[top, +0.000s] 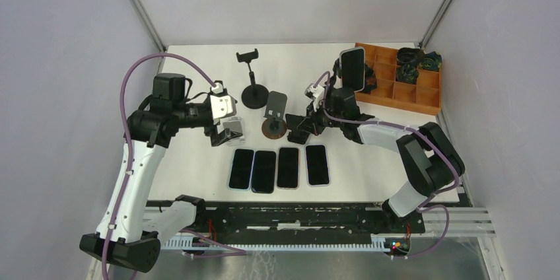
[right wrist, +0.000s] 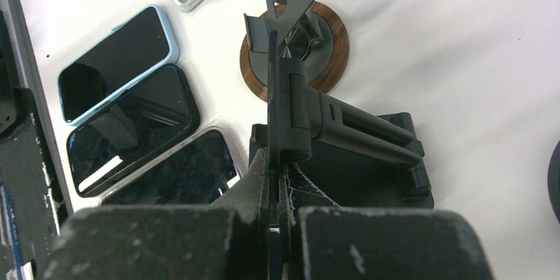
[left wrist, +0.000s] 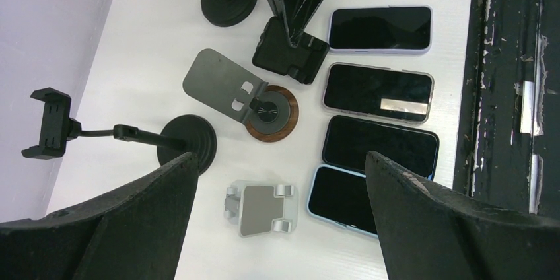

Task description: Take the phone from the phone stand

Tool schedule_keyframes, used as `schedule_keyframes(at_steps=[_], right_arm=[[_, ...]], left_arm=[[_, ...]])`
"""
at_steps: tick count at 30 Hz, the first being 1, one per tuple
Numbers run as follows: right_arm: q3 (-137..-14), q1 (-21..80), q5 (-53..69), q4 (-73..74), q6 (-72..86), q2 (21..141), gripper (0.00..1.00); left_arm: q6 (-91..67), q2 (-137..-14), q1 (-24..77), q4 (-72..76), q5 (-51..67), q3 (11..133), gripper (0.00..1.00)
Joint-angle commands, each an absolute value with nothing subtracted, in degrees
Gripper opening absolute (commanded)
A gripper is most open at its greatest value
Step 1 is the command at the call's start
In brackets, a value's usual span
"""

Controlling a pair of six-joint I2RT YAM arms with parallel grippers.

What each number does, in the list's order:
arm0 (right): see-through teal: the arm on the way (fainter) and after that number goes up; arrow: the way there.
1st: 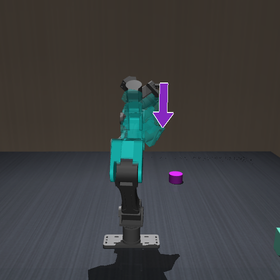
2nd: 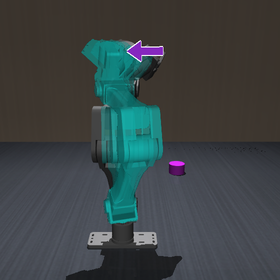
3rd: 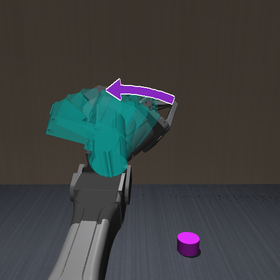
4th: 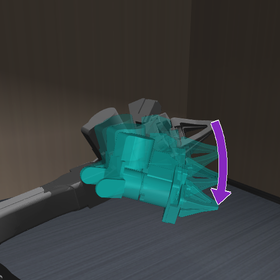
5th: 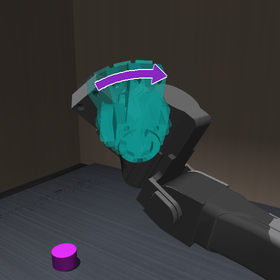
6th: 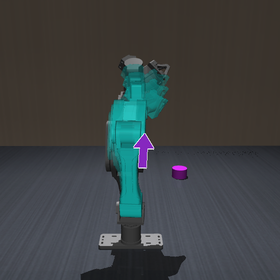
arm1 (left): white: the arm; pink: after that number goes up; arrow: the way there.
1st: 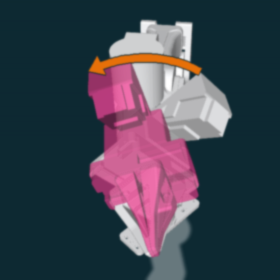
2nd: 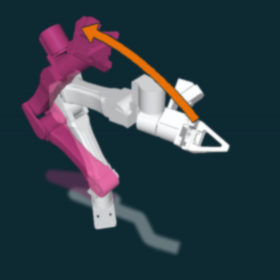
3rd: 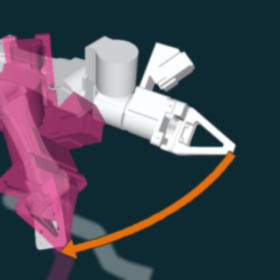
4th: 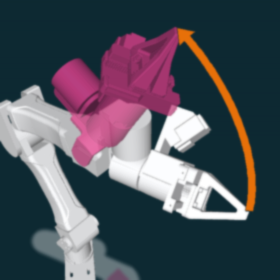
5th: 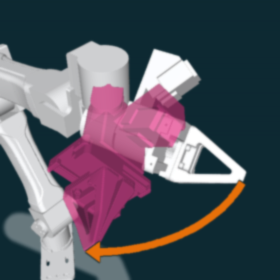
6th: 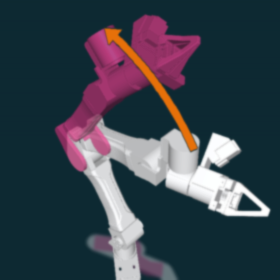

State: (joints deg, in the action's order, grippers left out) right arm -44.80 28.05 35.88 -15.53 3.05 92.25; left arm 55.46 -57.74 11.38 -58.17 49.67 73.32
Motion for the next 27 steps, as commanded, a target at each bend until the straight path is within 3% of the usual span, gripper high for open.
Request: schedule_keyframes(at_steps=[1,13,22,27], right_arm=[[-47.42,27.81,36.33,-21.18,0.41,94.14,0.0],[-47.3,26.72,33.22,-22.84,-4.62,94.68,0.01],[-47.38,25.78,35.85,-21.71,-5.54,94.55,0.26],[-46.49,25.72,38.17,-22.04,-5.36,93.48,0.31]], left_arm=[[53.61,-57.53,11.47,-57.54,51.39,72.88,1.0],[53.04,-57.8,11.43,-57.56,51.49,73.46,1.0],[53.26,-57.69,11.43,-57.56,51.43,73.21,1.0],[53.59,-57.57,11.4,-57.56,51.49,73.14,1.0]])
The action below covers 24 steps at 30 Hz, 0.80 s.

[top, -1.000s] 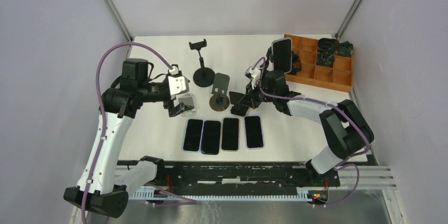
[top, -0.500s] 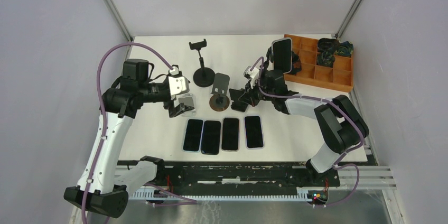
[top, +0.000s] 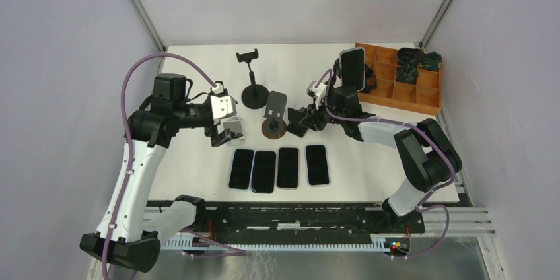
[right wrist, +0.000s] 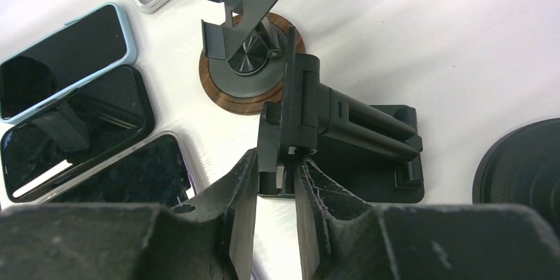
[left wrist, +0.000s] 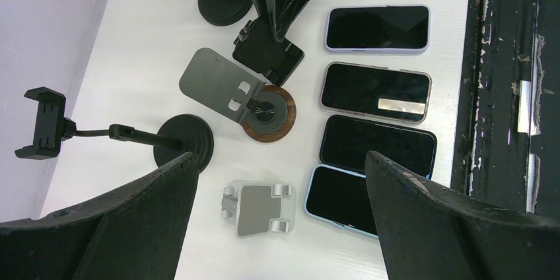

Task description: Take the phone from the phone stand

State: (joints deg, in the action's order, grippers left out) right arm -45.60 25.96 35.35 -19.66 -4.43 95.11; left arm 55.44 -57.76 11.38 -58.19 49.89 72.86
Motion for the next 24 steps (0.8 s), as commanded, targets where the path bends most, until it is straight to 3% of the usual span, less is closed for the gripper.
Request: schedule_keyframes(at_steps=[1,16,24], right_arm=[[-46.65,25.63,38.19,-21.62,-5.36,93.48,0.32],[-47.34,24.69,28.16,-8.89,-11.6,87.43,0.37],[-45.26,24.89,15.66,-8.85,-6.12,82.51,0.43]], left_arm=[[53.61,-57.57,11.45,-57.57,51.46,73.17,1.0],[53.52,-57.49,11.43,-57.57,52.0,73.91,1.0],[53.6,-57.35,11.43,-57.54,51.76,74.17,1.0]])
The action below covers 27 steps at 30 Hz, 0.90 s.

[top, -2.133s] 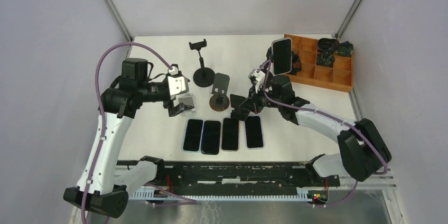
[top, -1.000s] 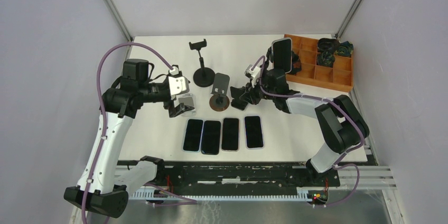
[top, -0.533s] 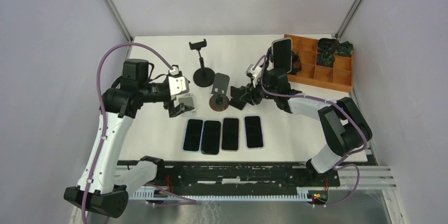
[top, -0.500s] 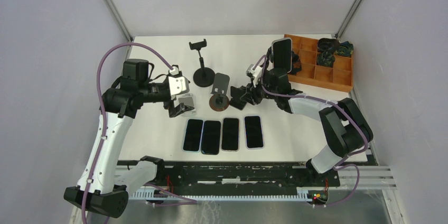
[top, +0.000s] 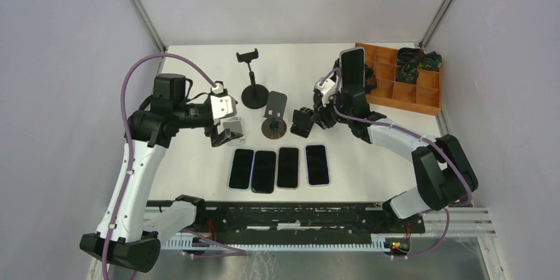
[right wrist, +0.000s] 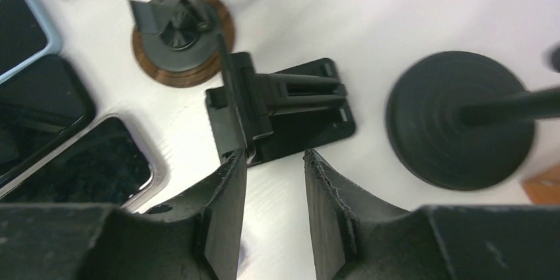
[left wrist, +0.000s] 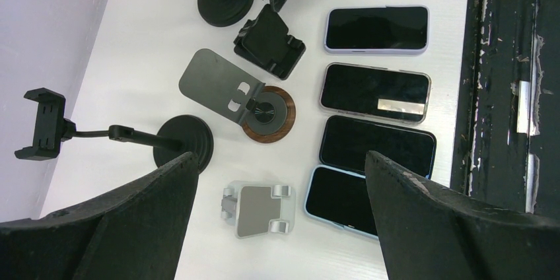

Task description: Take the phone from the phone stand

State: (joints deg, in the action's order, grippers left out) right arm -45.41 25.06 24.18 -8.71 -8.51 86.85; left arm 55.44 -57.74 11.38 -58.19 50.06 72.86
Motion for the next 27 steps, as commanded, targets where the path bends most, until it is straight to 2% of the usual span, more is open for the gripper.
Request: schedule_keyframes(at_steps=[1,9,10,14,16,21,27], right_arm=[[-45.22,24.9,13.92,-8.27,-5.63,82.06,0.43],[-42.38,26.81,10.39,-7.83,-0.13,77.17,0.43],[-42.08,26.73,9.56,-7.98,-0.09,75.92,0.46],[-41.8,25.65,9.45,-8.96,4.43,69.24,0.68],[-43.49,24.23,12.89,-8.24,5.9,66.06,0.73],[-51.76,19.55,23.12,-2.99,8.32,62.01,0.79],[-60.46,10.29,26.57,2.87,9.01,61.09,0.83]], left_arm=[[53.52,-57.36,11.43,-57.56,51.72,74.28,1.0],[53.36,-57.63,11.43,-57.53,52.0,74.79,1.0],[53.23,-57.66,11.43,-57.5,52.03,74.88,1.0],[52.6,-57.57,11.44,-57.52,51.5,75.35,1.0],[52.39,-57.51,11.43,-57.57,51.42,75.49,1.0],[52.26,-57.35,11.43,-57.57,51.93,75.48,1.0],[52.37,-57.39,11.44,-57.86,52.79,75.68,1.0]])
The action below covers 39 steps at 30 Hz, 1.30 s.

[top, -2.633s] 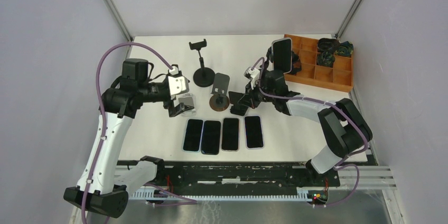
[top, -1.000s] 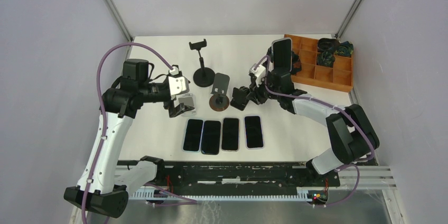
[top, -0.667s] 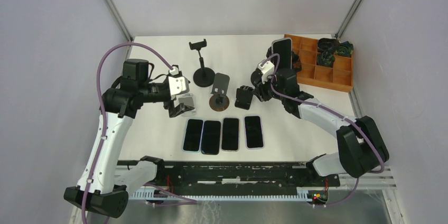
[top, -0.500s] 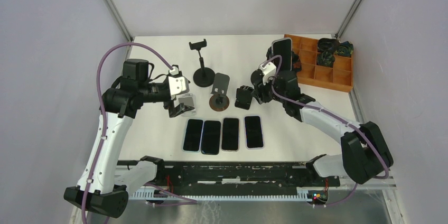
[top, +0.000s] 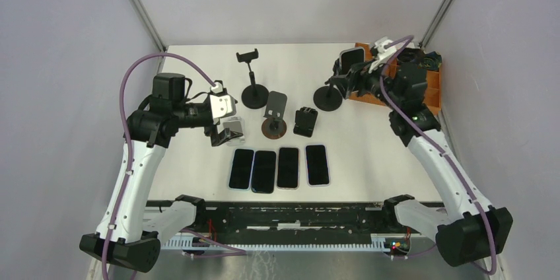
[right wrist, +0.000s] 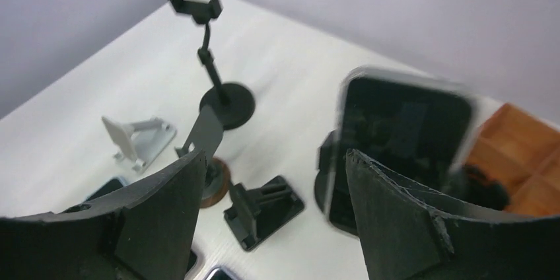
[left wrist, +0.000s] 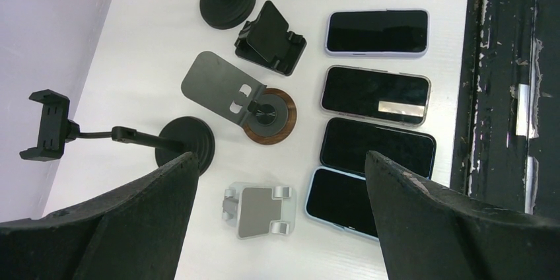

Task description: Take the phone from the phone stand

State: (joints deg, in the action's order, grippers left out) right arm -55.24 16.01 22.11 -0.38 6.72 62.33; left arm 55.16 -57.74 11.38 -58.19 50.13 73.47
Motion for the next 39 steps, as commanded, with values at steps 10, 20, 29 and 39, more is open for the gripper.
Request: schedule_keyframes(at_steps=[10,20,29,39], right_arm=[[-65.99,-1.67,33.72,1.43,10.69,69.99,0.96],[-69.08,-2.64,48.61,-7.85,15.26,79.94,0.95],[-64.72,-2.15,52.43,-19.45,24.0,81.93,0.72],[-63.31,-0.34,50.02,-17.55,22.61,82.42,0.58]], left_arm=[[54.81,-57.82,11.43,-61.29,53.55,77.14,1.0],[57.73,-58.83,11.43,-64.81,54.6,78.15,1.0],[57.35,-59.82,11.43,-65.45,55.22,78.47,1.0],[46.16,-60.56,11.43,-60.39,48.63,80.79,1.0]])
